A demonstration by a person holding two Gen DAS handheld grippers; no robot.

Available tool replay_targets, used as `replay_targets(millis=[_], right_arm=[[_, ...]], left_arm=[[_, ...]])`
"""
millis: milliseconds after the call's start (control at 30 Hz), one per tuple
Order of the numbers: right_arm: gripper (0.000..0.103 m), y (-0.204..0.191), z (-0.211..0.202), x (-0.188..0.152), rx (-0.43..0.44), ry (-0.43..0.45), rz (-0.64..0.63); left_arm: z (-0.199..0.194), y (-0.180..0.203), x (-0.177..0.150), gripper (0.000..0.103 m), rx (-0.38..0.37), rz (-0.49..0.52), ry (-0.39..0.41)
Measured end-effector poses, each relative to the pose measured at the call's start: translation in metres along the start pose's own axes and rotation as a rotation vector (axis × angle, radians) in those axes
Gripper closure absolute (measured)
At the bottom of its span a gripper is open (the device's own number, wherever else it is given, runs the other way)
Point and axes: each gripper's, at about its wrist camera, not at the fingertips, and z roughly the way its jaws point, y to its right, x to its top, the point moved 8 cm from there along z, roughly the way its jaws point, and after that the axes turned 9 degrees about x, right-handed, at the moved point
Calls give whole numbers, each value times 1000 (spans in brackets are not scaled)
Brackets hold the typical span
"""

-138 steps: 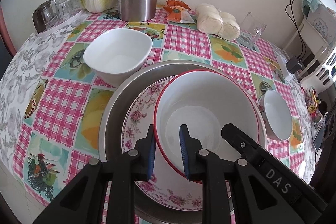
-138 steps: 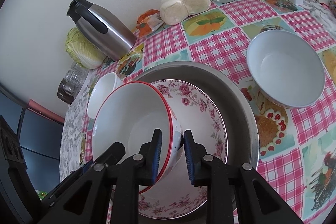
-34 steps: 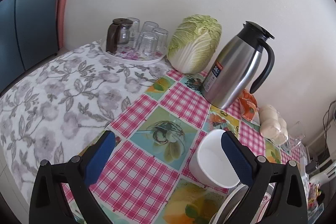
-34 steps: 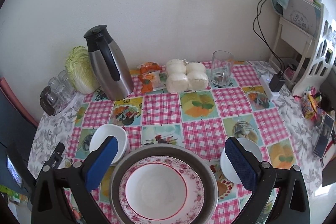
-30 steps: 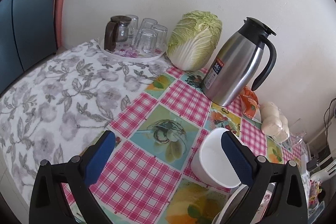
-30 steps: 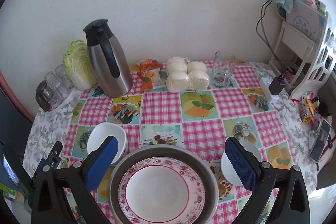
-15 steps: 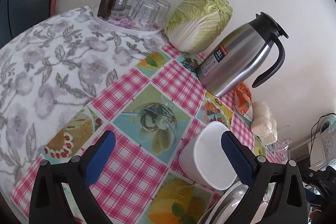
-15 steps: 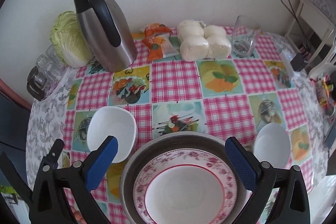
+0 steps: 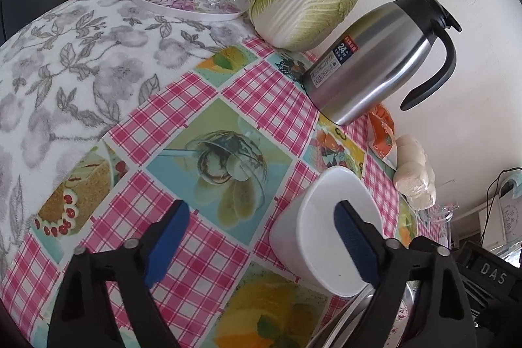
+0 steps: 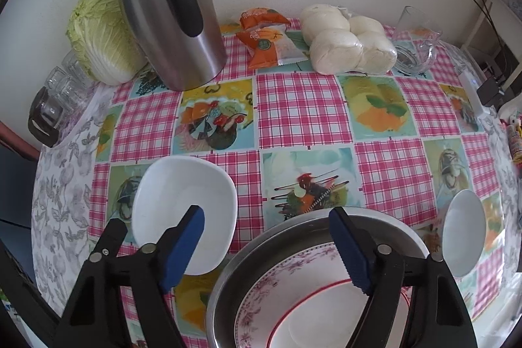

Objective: Organize plates and bowls
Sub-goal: 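Close the right tool on the white bowl rim while the left tool grips it too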

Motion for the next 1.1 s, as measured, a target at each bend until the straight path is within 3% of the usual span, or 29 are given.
replay_targets(millis=[33,167,233,300,400,567,733,800,867,1100], right_arm=[[33,0,2,0,-6,-1,-6],[39,2,12,0,-12,-12,7],[50,4,17,1,-8,-19,20],[53,4,20,1,-5,-24,29],[58,3,26,0,11,-31,39],[63,-5,32,0,17,-36,12],[78,-11,41,0,15,-41,-10],[83,-14,44,0,21,-38,-23],[87,-16,47,0,23,-42,-30],[90,-19,63,-3,15,-68,-33]], left_arm=[[1,0,0,15,-1,-3,-2],[8,1,-2,15,-7,-10,-17],[12,3,-5,15,-5,-4,-29],[16,6,-7,16,-9,0,-43],[22,11,-11,28,-14,6,-65],[29,14,-15,32,-20,13,-82],[36,15,-19,34,-31,1,-100],[38,16,-20,38,-34,4,-106],[40,17,-22,51,-36,7,-112],[49,22,-26,63,-73,-3,-130]])
